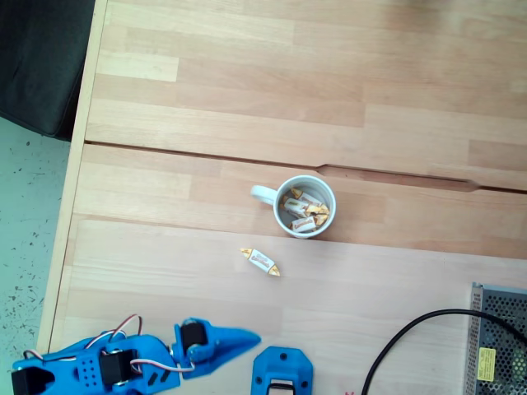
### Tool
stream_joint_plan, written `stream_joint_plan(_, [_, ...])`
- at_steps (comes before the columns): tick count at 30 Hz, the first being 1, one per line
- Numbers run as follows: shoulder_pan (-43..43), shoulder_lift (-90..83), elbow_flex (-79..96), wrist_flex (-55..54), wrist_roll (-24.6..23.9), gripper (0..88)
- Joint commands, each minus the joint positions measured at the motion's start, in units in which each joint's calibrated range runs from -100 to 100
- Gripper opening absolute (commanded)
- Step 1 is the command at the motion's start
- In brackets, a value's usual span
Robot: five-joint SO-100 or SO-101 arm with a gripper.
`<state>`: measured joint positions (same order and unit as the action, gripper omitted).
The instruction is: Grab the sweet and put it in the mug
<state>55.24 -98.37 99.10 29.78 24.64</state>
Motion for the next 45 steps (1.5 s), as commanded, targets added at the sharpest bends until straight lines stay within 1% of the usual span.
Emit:
stream_joint_plan(1, [-10.1,-0.9,0.9,-0.3,-3.6,0.0])
stream_joint_plan(5, [-23.1,-0.4,0.9,-0.3,-9.4,0.0])
stream_joint_plan(9, [-32.1,3.2,0.9,0.0,-14.4,0.0])
stream_joint_plan(11, [-35.1,4.3,0.9,0.1,-16.5,0.0])
stream_joint_plan(16, [-41.8,3.0,0.9,0.1,-21.0,0.0])
stream_joint_plan(19, [-44.4,3.0,0.9,0.5,-23.8,0.0])
stream_joint_plan(26, [-45.9,3.0,0.9,0.6,-29.4,0.0])
stream_joint_plan(29, [-45.5,3.6,-0.1,0.6,-30.1,0.0])
stream_joint_plan(35, [-40.7,6.6,-1.9,0.6,-28.9,0.0])
stream_joint_plan(39, [-39.3,19.4,-6.3,0.5,-27.5,0.0])
stream_joint_plan(45, [-38.3,41.0,-18.6,0.5,-26.0,0.0])
